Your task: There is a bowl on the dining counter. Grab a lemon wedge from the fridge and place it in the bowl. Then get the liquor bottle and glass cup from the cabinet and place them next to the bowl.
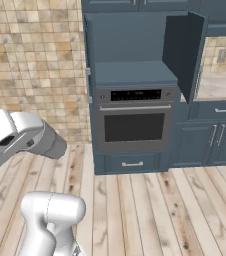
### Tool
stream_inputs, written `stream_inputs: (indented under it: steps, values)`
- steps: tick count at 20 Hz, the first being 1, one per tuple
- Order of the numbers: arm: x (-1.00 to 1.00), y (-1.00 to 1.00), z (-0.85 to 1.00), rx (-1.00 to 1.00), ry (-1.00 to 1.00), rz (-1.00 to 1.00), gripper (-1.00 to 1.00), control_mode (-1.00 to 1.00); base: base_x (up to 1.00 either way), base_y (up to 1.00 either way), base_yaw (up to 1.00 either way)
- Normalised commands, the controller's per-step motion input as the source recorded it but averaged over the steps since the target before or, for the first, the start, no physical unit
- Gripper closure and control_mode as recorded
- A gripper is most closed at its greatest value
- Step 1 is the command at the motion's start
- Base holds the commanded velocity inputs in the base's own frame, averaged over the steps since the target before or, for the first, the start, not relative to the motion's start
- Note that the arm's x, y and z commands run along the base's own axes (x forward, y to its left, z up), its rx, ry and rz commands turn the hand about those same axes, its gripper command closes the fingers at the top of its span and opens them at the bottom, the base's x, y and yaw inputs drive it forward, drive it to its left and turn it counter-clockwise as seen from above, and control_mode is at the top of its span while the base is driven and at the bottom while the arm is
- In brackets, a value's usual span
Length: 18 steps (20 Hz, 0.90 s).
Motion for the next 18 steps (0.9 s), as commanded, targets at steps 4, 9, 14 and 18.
stream_inputs:
  steps: [4, 9, 14, 18]
  values:
    - [0.00, 0.00, 0.00, 0.00, 0.00, 0.00, 1.00, 1.00, -1.00, 0.00, -0.17]
    - [0.00, 0.00, 0.00, 0.00, 0.00, 0.00, 1.00, 1.00, -1.00, -0.01, -0.18]
    - [0.00, 0.00, 0.00, 0.00, 0.00, 0.00, 1.00, 1.00, -1.00, -0.13, -0.17]
    - [0.00, 0.00, 0.00, 0.00, 0.00, 0.00, 1.00, 1.00, -1.00, -0.16, -0.15]
